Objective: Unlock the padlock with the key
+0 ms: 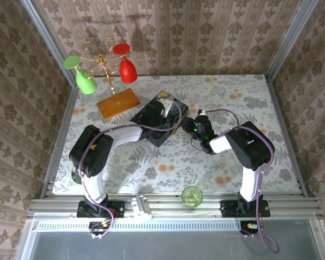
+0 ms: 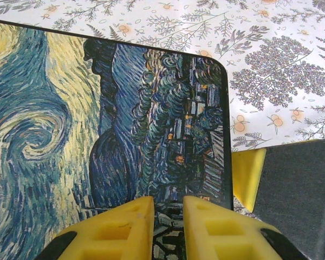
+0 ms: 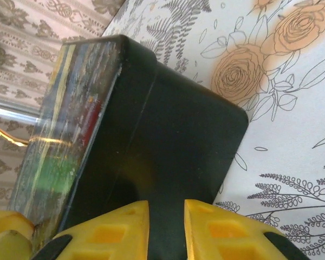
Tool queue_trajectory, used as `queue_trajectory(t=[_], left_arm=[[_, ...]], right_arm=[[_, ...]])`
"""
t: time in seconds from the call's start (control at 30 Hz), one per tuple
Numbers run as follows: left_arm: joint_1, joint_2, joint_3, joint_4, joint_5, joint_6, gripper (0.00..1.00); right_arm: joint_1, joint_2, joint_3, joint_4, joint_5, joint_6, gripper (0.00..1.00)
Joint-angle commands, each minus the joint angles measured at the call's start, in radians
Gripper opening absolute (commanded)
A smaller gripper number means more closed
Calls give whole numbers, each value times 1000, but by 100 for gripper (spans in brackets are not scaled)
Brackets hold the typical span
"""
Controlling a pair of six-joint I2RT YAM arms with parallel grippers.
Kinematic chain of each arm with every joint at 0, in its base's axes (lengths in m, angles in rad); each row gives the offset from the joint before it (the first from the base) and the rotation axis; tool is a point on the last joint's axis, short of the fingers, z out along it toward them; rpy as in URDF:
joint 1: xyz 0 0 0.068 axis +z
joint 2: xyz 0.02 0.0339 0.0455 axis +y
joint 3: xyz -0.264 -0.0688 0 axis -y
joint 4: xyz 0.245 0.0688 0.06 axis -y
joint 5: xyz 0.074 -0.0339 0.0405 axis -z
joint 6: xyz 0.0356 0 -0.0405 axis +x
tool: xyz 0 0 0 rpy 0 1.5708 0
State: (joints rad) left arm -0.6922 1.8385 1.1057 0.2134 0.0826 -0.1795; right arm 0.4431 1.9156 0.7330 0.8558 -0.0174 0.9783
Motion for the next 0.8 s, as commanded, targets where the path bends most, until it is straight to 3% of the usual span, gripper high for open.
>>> queue_trajectory(t=[0.0, 0.23, 0.47, 0.77], left_arm=[[2, 22, -34, -186, 24, 0, 23], [-2, 30, -29, -194, 22, 3, 24], [-3, 25, -27, -201, 17, 0, 24], [-6, 28, -26, -203, 12, 0, 24]], right_arm=[[-10, 46, -4, 4, -89, -13, 24], [-4, 69, -20, 51, -96, 7, 22], [-9, 56, -146, 266, -64, 62, 30], [-6, 104, -77, 281, -168, 62, 35]])
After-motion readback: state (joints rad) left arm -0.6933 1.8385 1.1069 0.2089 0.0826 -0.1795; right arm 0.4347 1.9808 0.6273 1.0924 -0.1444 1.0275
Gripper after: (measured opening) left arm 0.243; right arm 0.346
